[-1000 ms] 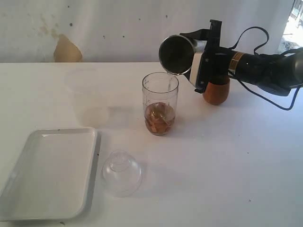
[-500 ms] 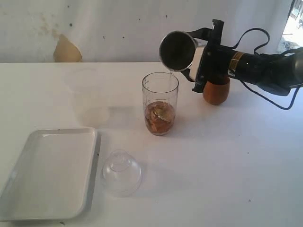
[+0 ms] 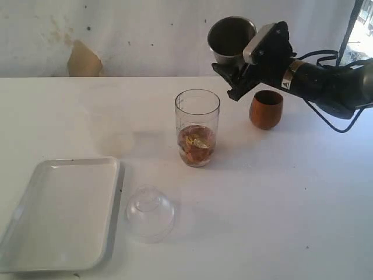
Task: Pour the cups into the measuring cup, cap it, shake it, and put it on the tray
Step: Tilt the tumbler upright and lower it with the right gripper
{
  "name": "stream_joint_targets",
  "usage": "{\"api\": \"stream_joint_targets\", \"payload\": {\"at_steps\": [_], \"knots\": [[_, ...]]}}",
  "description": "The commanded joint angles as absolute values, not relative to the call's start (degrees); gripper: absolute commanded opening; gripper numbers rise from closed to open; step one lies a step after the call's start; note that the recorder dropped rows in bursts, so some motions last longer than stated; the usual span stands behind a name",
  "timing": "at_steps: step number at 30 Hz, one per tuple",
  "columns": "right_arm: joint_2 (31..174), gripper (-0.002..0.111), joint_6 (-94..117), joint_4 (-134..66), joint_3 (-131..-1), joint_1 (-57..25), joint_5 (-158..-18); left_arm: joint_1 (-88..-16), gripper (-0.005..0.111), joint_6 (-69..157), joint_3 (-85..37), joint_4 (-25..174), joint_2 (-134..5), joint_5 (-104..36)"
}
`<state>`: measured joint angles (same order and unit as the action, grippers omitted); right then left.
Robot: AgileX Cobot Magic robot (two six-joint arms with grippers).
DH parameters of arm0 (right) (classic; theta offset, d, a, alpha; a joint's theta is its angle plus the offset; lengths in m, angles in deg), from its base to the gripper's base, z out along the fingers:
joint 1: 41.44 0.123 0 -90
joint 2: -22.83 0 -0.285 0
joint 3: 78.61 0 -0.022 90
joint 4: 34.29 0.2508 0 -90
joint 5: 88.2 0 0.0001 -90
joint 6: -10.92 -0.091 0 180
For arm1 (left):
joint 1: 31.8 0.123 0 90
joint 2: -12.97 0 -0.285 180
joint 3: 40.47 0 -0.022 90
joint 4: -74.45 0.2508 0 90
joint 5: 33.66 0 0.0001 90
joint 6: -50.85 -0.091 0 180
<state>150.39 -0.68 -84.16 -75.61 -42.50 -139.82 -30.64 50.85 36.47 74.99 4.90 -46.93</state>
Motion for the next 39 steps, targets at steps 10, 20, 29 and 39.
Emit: {"api": "stream_joint_targets", "payload": {"at_steps": [10, 20, 29, 39], "knots": [[149.5, 0.000, -27.9, -80.2, -76.1, -42.6, -135.4, -30.9, 0.000, 50.9, 36.7, 75.1, 5.2, -47.0], [149.5, 0.000, -36.6, -90.0, -76.1, -42.6, -130.4, -30.9, 0.000, 50.9, 36.7, 75.1, 5.2, -47.0], [149.5, 0.000, -39.9, -95.9, -75.9, -42.6, -131.6, -30.9, 0.000, 50.9, 36.7, 75.1, 5.2, -47.0], [149.5, 0.000, -34.9, -95.8, -70.6, -46.0, -137.9, -30.9, 0.000, 50.9, 36.7, 75.1, 5.2, -47.0]]}}
